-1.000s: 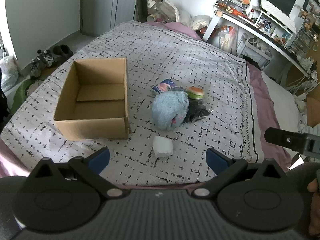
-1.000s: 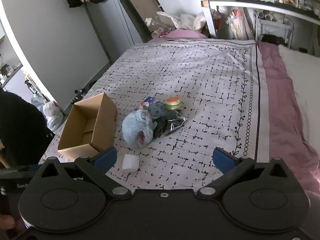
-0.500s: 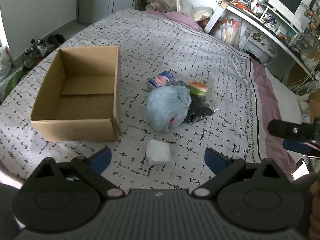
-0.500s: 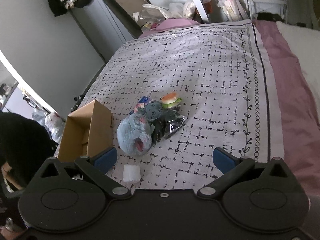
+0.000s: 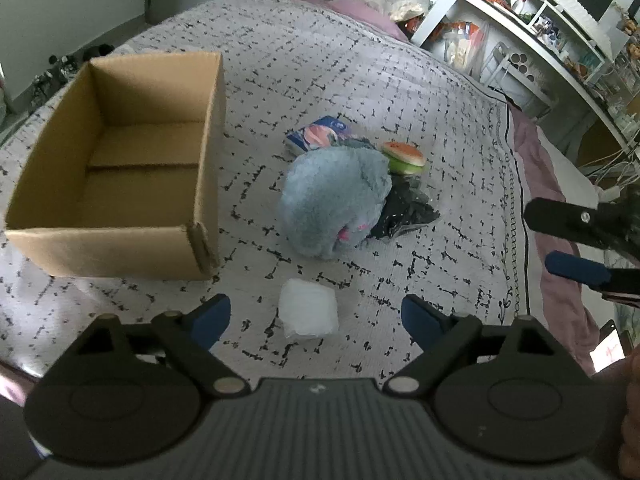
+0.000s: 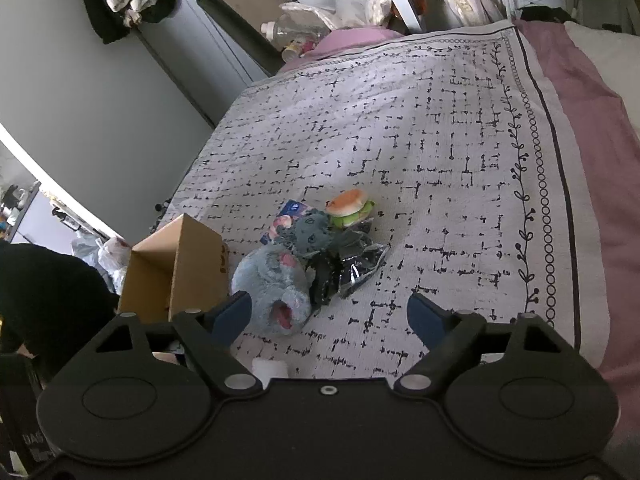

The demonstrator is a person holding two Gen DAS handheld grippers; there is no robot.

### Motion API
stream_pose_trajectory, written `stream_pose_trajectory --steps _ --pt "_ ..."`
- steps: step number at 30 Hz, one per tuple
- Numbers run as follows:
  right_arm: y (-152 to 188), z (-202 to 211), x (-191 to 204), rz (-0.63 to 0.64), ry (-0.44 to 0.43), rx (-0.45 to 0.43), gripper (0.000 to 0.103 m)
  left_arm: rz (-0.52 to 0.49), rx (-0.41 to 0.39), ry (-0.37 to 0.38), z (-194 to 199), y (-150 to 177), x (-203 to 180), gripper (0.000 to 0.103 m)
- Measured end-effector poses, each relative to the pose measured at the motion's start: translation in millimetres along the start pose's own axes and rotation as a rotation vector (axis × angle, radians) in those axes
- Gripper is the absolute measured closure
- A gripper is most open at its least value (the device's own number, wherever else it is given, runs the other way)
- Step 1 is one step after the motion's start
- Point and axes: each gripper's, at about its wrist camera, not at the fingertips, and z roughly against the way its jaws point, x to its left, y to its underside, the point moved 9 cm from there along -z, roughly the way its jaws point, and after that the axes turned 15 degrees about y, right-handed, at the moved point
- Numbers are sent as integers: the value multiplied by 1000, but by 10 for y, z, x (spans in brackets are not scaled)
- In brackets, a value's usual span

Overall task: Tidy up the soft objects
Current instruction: 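Move the left tool down onto the white cloth pack, then close the left gripper on the white cloth pack and lift it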

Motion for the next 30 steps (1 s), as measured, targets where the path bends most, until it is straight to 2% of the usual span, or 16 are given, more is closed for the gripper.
stream_pose_trajectory --steps 4,6,8,11,15,17,22,26,30 --pt "-19 -100 64 19 -8 -3 23 5 18 5 -147 15 43 14" --pt "-24 -183 81 19 -5 13 29 11 29 13 -220 28 70 17" --pt "-20 -270 91 10 -13 36 40 21 43 18 -293 48 94 21" --pt "-24 -388 108 -2 -22 60 52 47 62 24 -415 86 147 27" --pt "-31 -530 142 -14 -32 89 63 65 83 32 -538 109 200 31" --pt "-31 -592 161 -14 -34 98 65 74 95 36 -592 103 230 35" --pt "-8 -761 213 0 -21 123 67 97 129 46 -707 110 300 52" --pt "9 -918 243 3 -17 154 70 98 122 47 -722 82 317 58" --pt "24 -1040 287 9 -7 171 71 106 129 60 -754 52 342 59"
